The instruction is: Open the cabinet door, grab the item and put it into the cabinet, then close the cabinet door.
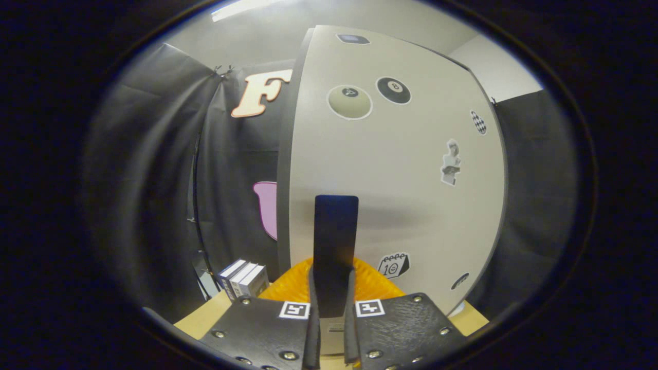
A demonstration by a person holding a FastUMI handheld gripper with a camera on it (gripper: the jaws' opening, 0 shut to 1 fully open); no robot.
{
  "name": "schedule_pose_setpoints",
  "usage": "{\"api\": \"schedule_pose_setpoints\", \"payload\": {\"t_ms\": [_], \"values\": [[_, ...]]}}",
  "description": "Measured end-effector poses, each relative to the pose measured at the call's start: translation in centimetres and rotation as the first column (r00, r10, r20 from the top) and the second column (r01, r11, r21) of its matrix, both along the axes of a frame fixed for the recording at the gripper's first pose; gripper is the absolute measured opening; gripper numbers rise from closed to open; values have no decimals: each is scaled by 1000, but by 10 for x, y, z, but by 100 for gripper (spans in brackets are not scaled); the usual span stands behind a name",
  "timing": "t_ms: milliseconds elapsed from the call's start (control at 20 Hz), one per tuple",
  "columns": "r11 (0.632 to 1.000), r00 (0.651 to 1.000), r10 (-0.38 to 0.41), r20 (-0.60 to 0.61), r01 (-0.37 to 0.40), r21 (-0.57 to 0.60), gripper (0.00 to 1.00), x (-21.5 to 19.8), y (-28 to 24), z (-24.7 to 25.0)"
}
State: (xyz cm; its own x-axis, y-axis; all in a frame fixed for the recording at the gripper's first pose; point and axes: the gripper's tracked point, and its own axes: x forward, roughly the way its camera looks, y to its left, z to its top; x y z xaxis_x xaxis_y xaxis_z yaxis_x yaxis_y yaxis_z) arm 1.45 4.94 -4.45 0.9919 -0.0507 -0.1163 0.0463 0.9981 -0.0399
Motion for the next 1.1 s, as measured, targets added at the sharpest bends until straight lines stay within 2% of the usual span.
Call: {"api": "schedule_pose_setpoints", "payload": {"t_ms": [1100], "values": [[999,1000,-13,8,13,34,18,-43,-20,12]]}}
